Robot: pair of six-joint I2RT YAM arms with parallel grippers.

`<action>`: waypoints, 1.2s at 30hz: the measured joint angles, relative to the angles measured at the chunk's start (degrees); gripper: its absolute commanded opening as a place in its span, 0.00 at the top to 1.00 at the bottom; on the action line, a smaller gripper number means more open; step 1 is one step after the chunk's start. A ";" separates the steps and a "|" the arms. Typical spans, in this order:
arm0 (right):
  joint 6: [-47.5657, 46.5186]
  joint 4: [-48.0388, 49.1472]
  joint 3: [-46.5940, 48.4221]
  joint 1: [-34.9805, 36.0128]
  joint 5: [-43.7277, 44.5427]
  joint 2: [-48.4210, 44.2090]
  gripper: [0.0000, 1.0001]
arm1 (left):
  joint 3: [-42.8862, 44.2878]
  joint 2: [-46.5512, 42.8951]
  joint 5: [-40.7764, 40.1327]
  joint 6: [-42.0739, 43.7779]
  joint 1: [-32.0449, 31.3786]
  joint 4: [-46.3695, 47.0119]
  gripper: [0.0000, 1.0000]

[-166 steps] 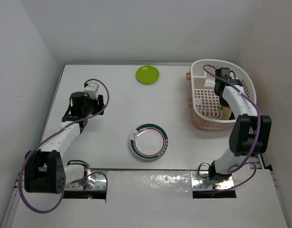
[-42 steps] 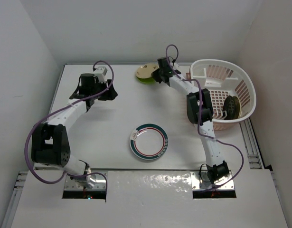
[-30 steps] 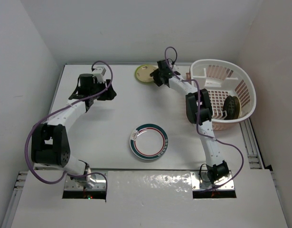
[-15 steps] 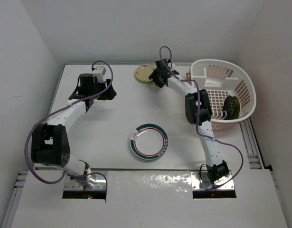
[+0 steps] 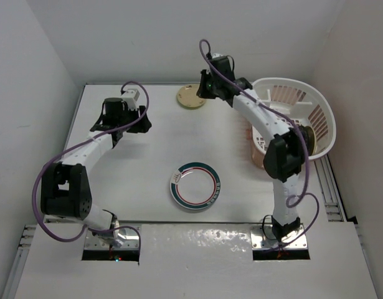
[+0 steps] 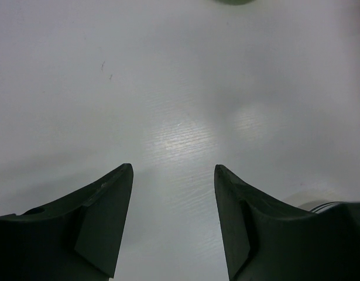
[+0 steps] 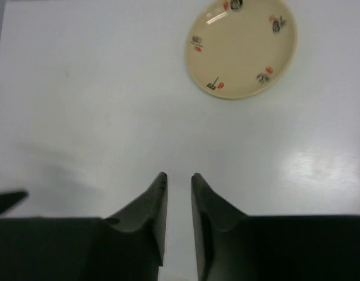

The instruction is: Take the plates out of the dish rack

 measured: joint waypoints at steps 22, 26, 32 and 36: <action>-24.98 -34.16 -26.67 -31.74 28.55 -32.28 0.68 | -5.68 -2.19 -6.56 1.20 0.02 0.11 0.45; -25.62 -32.87 -32.20 -35.85 28.85 -35.30 0.70 | -7.52 -3.69 -7.19 0.66 0.02 1.97 0.45; -25.97 -28.74 -35.50 -35.45 25.81 -35.67 0.75 | -10.12 -5.53 -7.85 0.13 0.02 2.69 0.44; -26.08 -27.17 -36.26 -35.39 23.21 -35.67 0.76 | -10.40 -5.62 -8.44 0.15 0.02 3.43 0.44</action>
